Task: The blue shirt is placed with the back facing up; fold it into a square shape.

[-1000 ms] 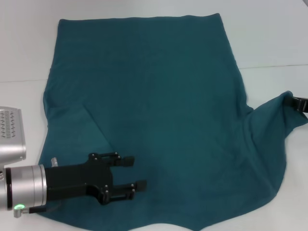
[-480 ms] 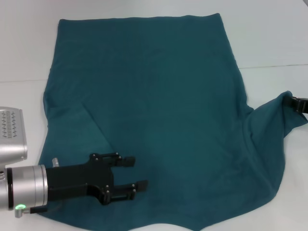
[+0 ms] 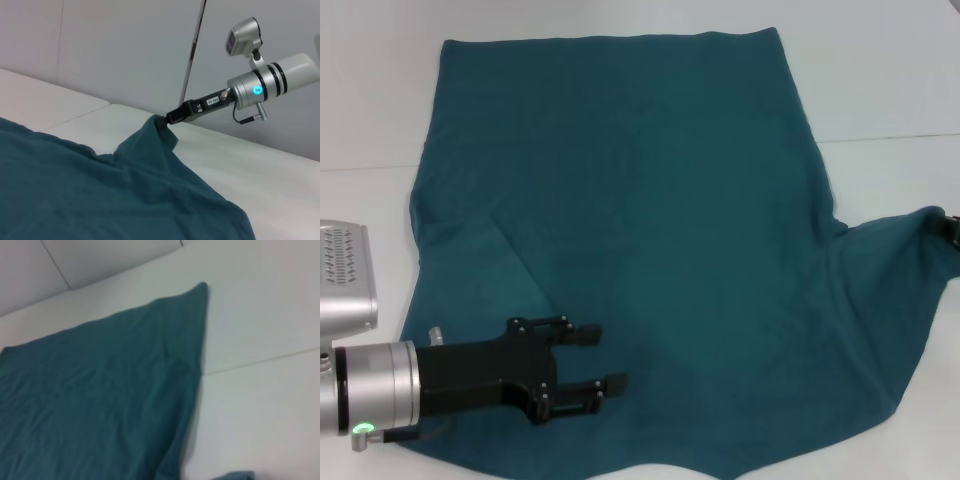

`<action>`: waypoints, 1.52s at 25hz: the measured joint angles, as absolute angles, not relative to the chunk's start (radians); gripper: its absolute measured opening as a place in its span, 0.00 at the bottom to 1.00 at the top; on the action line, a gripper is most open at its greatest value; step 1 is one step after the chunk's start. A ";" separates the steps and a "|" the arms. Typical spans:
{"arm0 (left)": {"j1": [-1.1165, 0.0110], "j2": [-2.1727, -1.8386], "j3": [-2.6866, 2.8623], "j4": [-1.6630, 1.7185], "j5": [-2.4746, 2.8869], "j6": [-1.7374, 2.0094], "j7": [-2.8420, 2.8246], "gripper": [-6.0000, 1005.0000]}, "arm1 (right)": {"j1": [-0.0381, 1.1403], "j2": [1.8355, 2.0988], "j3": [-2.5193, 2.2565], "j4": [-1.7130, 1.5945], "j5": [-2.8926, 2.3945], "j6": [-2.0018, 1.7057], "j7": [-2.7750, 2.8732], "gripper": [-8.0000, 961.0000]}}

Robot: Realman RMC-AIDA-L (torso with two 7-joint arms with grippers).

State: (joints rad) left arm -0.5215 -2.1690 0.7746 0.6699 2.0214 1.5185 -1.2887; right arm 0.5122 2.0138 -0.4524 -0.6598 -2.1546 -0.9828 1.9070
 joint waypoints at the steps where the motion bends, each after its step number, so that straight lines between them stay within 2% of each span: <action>1: -0.522 -2.169 0.775 0.670 2.021 1.518 -1.289 0.70 | 0.510 2.012 -0.453 -0.660 -2.162 -0.983 1.912 0.02; 24: -0.523 -2.169 0.781 0.669 2.020 1.519 -1.290 0.70 | 0.475 2.008 -0.448 -0.667 -2.184 -0.988 1.943 0.02; 38: -0.525 -2.169 0.776 0.669 2.013 1.518 -1.296 0.70 | 0.515 1.999 -0.443 -0.675 -2.145 -1.114 1.940 0.02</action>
State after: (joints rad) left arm -0.5248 -2.1690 0.7761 0.6694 2.0128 1.5185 -1.2958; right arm 0.5154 1.9992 -0.4431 -0.6750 -2.1454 -1.1138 1.9404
